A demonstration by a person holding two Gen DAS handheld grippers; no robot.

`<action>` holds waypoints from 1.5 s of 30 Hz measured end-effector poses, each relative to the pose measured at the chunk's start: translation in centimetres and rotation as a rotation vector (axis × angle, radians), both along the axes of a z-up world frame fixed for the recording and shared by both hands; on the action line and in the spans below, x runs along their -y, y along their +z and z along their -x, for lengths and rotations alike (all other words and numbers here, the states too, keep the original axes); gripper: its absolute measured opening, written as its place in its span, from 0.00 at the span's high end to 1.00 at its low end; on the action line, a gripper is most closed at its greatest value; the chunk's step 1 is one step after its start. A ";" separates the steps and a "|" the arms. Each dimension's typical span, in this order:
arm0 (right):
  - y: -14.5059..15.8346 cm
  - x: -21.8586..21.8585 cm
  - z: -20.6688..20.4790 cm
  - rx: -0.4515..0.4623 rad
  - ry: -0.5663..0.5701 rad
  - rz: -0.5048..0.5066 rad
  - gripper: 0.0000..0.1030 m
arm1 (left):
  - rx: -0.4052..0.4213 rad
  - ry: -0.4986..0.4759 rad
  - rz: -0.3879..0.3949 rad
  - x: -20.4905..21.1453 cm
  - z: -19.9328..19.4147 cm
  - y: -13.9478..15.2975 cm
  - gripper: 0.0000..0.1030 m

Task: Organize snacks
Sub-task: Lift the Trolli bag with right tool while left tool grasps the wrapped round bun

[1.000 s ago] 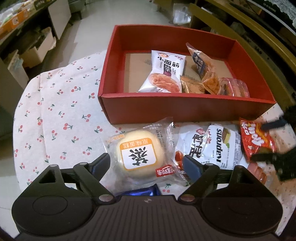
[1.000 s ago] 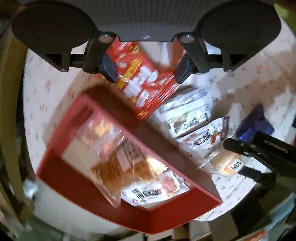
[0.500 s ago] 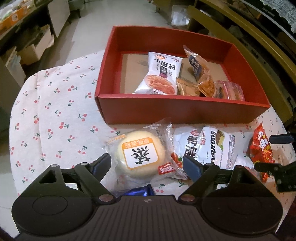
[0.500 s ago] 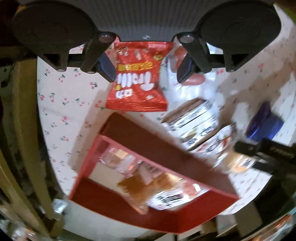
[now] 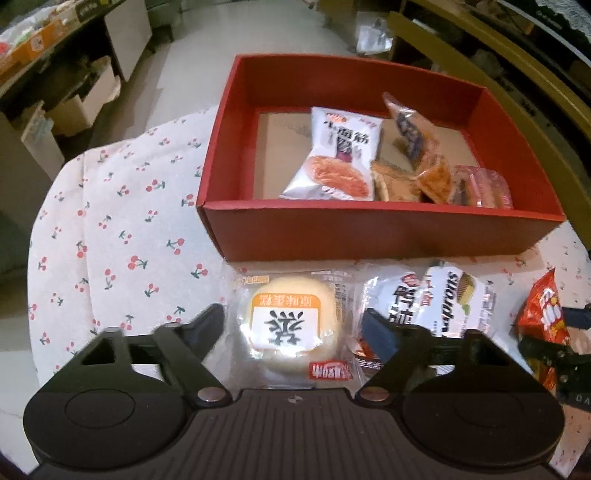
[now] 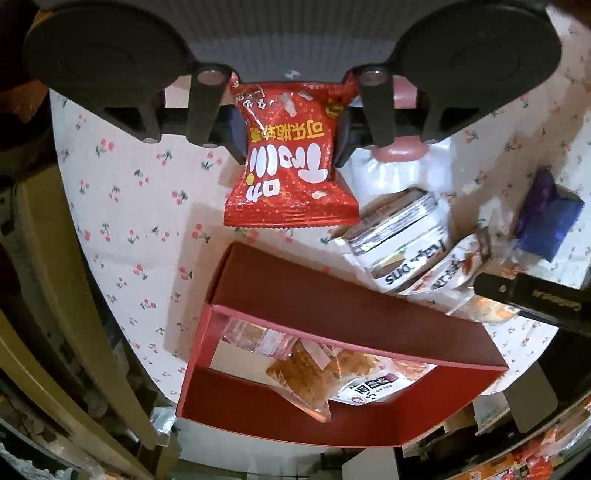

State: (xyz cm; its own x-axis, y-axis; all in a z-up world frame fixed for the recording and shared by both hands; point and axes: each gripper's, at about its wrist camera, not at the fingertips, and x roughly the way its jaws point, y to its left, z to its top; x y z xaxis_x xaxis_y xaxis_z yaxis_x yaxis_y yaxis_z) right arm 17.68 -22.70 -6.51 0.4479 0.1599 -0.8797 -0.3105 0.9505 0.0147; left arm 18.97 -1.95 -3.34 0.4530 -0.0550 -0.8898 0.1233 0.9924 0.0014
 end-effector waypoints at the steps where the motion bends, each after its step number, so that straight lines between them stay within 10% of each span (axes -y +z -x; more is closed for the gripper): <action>1: 0.2 0.0 0.2 0.001 -0.007 -0.006 0.45 | 0.010 -0.010 -0.010 0.2 0.2 0.2 0.29; 8: 2.4 0.4 1.4 0.045 -0.088 -0.082 0.46 | 0.010 -0.015 0.016 -0.5 1.0 0.7 0.35; 19: 3.5 -3.4 1.2 0.043 -0.107 -0.182 0.46 | 0.023 -0.041 -0.067 0.5 0.6 -0.8 0.14; 31: 4.6 -4.2 0.6 0.122 -0.145 -0.172 0.46 | 0.076 -0.039 0.007 -0.3 2.0 2.1 0.50; 35: 5.4 -4.4 0.4 0.164 -0.148 -0.169 0.46 | 0.086 -0.040 0.052 -0.5 2.2 3.2 0.85; 37: 5.7 -4.6 0.4 0.177 -0.144 -0.173 0.46 | 0.093 -0.045 0.063 -0.5 2.2 3.4 0.84; 43: 5.7 -4.7 0.0 0.173 -0.143 -0.177 0.46 | 0.068 -0.030 0.041 -0.6 1.5 1.9 0.50; 45: 5.4 -4.7 -0.1 0.165 -0.136 -0.177 0.46 | 0.077 -0.020 0.028 -0.6 1.3 1.8 0.14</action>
State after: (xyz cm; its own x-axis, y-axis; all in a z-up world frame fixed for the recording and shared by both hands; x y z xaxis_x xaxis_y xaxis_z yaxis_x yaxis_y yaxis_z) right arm 17.83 -17.98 -1.08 0.6111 0.2329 -0.7565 -0.1918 0.9708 0.1439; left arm 17.71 -1.31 -1.54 0.5187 -0.0892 -0.8503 0.1439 0.9895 -0.0160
